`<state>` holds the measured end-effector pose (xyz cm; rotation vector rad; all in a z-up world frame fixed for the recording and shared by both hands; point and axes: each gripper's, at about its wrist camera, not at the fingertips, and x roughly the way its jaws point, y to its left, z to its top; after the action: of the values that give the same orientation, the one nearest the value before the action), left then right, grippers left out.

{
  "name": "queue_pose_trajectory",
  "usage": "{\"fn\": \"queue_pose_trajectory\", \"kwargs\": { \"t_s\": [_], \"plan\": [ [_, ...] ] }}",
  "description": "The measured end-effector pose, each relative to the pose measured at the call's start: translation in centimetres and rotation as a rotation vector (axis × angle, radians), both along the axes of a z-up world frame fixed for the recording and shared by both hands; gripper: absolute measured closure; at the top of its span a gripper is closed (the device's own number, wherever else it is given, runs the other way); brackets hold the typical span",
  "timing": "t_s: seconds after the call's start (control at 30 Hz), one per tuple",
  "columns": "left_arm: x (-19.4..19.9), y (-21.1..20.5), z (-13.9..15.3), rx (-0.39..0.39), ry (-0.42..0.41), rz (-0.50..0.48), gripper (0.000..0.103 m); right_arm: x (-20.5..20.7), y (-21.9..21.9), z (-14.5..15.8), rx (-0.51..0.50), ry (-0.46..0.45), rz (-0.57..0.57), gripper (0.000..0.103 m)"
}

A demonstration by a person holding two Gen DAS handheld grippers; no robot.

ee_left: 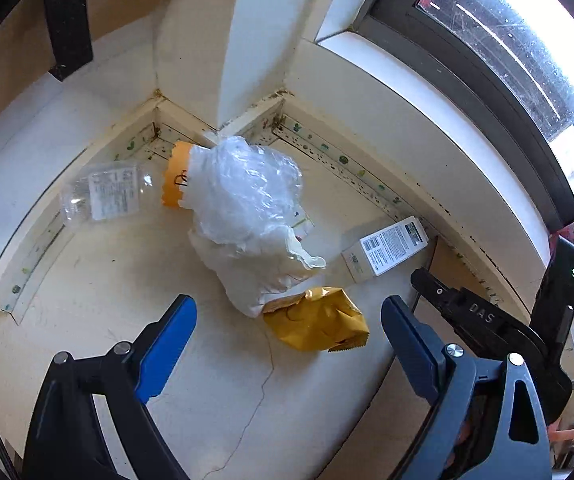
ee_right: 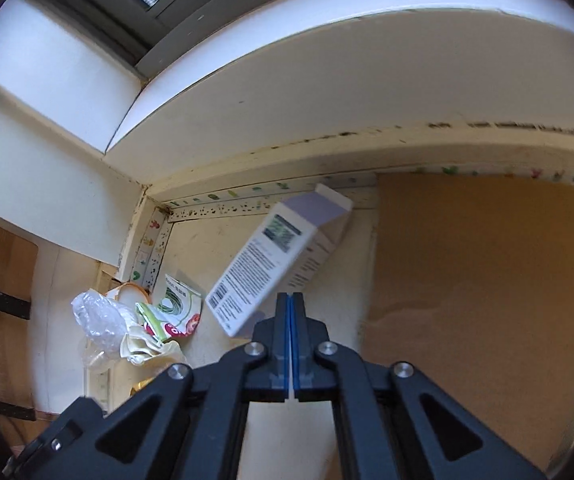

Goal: Collect trash
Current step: 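Grasp the yellow packet with the left tool while the right tool grasps the white box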

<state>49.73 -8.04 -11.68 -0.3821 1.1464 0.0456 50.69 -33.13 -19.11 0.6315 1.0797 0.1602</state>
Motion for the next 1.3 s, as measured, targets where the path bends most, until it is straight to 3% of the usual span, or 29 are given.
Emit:
{"fn": "queue_pose_trajectory", "kwargs": {
  "t_s": [0.13,0.33,0.43,0.5,0.57,0.6,0.67,0.7,0.73,0.77,0.87,0.9,1.13,1.3],
  "plan": [
    [1.4,-0.8,-1.3,-0.04,0.05,0.039,0.011,-1.4,-2.3,0.3,0.062,-0.023,-0.04,0.103],
    [2.7,-1.9,-4.2,-0.042,0.18,0.117,0.011,-2.2,-3.4,0.8,0.069,-0.04,-0.042,0.103],
    [2.9,-2.2,-5.3,-0.045,0.212,0.126,0.02,-2.2,-3.1,1.0,0.069,-0.045,-0.024,0.102],
    [2.8,-2.2,-6.1,-0.072,0.228,0.13,0.036,-2.2,-2.9,1.0,0.073,-0.046,-0.017,0.101],
    [2.5,-1.9,-6.4,-0.094,0.223,0.141,0.04,-1.9,-2.8,1.1,0.08,-0.041,-0.006,0.101],
    [2.3,-1.6,-6.6,-0.09,0.214,0.143,0.056,-1.7,-2.5,1.0,0.083,-0.036,-0.001,0.101],
    [1.8,-1.0,-6.6,-0.08,0.209,0.143,0.061,-1.2,-1.9,1.0,0.087,-0.027,0.008,0.101],
    [1.5,-0.5,-6.6,-0.088,0.203,0.148,0.068,-0.9,-1.5,1.0,0.091,-0.02,0.016,0.1],
    [1.2,0.2,-6.4,-0.098,0.195,0.155,0.082,-0.6,-1.1,0.9,0.099,-0.015,0.022,0.098],
    [0.8,0.6,-6.3,-0.104,0.195,0.159,0.087,-0.4,-0.8,0.9,0.105,-0.012,0.026,0.091],
    [-0.8,2.4,-5.4,-0.11,0.171,0.174,0.088,0.1,-0.1,0.9,0.106,-0.011,0.009,0.059],
    [-1.4,2.8,-5.1,-0.109,0.162,0.175,0.088,0.2,0.2,1.1,0.096,-0.02,-0.001,0.054],
    [-6.8,5.3,-1.7,-0.056,0.082,0.143,0.088,2.5,3.4,0.7,-0.071,-0.006,-0.053,0.051],
    [-11.7,8.0,-0.6,-0.04,0.07,0.16,0.088,4.1,4.6,0.6,-0.218,0.015,-0.137,0.045]
  ]
}}
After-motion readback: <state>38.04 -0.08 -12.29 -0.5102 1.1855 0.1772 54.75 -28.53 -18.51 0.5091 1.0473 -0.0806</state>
